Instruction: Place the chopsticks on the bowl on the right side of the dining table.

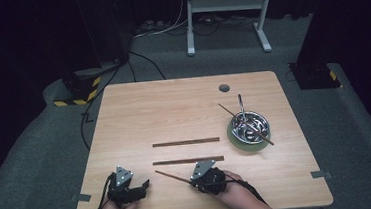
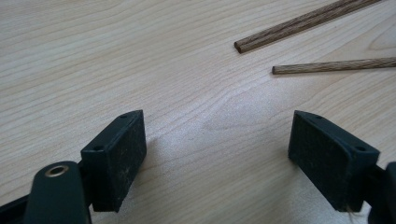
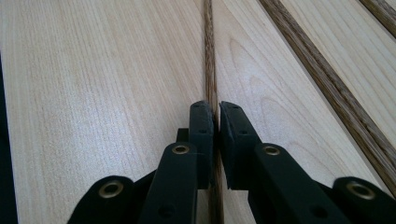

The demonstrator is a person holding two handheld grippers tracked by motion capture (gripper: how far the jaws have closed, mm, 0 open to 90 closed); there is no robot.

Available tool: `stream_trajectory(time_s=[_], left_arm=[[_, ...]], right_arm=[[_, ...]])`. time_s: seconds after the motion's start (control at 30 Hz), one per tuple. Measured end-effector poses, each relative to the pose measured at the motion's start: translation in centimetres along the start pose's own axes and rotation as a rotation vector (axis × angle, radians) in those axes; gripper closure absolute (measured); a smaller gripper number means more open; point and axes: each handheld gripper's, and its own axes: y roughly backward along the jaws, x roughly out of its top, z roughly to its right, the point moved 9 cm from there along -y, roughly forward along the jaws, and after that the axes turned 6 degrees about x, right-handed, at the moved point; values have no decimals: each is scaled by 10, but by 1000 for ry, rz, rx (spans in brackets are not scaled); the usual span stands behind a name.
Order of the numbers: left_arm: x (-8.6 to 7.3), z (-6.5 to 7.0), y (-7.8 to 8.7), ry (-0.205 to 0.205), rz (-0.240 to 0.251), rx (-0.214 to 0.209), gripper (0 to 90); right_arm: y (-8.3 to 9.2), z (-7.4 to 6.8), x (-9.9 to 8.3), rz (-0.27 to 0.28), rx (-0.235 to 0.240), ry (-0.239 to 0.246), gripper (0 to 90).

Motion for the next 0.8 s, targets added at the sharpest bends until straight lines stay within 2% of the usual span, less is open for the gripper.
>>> stream_trajectory(time_s=[0.33, 0.8], left_arm=[[0, 0, 0, 0, 0, 0, 191], [0, 0, 0, 0, 0, 0, 191]], right_arm=[[2, -2, 2, 4, -1, 12, 830], [19, 7, 5, 23, -38, -1, 830]])
